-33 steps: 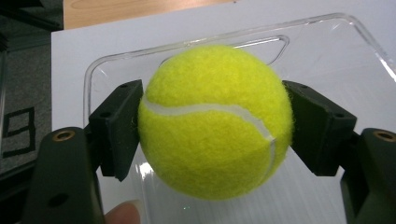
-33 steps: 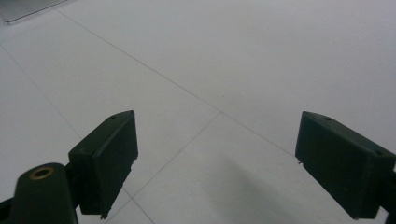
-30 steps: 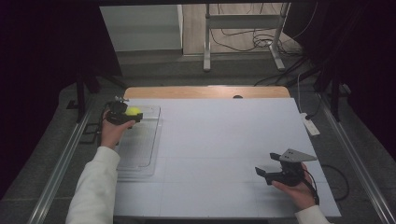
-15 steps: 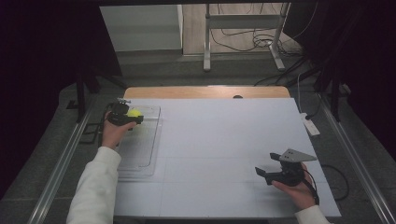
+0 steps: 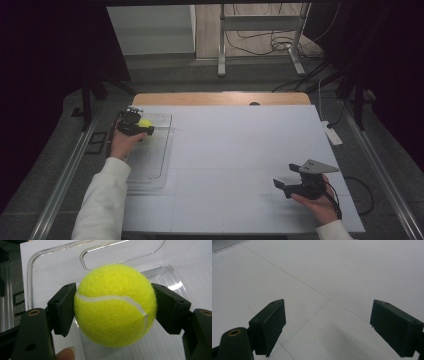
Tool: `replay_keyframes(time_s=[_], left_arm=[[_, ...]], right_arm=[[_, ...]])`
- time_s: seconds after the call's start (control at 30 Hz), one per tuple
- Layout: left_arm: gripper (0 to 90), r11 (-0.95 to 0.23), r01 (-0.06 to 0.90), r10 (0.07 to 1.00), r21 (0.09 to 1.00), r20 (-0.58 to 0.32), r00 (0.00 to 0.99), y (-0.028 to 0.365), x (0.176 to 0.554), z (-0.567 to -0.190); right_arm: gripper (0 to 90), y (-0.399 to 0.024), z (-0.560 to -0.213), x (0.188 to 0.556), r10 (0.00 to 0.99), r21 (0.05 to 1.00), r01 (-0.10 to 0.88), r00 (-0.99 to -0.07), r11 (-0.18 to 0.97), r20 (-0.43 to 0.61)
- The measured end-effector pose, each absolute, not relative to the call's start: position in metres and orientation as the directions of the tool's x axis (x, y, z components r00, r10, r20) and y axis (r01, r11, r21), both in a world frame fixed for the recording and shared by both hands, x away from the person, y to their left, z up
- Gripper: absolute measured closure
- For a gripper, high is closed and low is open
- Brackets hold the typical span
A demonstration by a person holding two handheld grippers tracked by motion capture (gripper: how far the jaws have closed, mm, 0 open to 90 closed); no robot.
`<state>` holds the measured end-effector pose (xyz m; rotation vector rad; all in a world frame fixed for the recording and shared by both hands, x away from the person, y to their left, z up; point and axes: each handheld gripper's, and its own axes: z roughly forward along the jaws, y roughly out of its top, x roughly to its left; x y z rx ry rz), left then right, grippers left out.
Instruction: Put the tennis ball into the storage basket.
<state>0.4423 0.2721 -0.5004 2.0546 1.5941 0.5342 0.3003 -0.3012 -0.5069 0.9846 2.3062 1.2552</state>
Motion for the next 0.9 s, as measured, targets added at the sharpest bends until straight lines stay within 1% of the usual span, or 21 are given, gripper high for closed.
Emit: replay_keyframes(time_s=[0.2, 0.4, 0.7, 0.9], left_arm=[[26.3, -0.255, 0.791, 0.962, 0.556, 0.067, 0.264, 0.2672, 0.4441, -0.5043], [26.2, -0.274, 0.803, 0.960, 0.529, 0.094, 0.265, 0.2641, 0.4459, -0.5067], [25.6, -0.269, 0.802, 0.960, 0.533, 0.086, 0.265, 0.2635, 0.4467, -0.5075], [20.7, -0.274, 0.793, 0.958, 0.544, 0.084, 0.274, 0.2619, 0.4458, -0.5056]], right_arm=[[13.8, -0.3009, -0.5070, 0.3003, 0.708, 0.830, 0.413, -0.706, 0.374, 0.033], [13.7, -0.3009, -0.5072, 0.3003, 0.708, 0.830, 0.414, -0.706, 0.374, 0.033], [13.8, -0.3009, -0.5075, 0.3006, 0.705, 0.828, 0.415, -0.708, 0.376, 0.034], [13.8, -0.3011, -0.5076, 0.3006, 0.706, 0.829, 0.416, -0.707, 0.373, 0.037]])
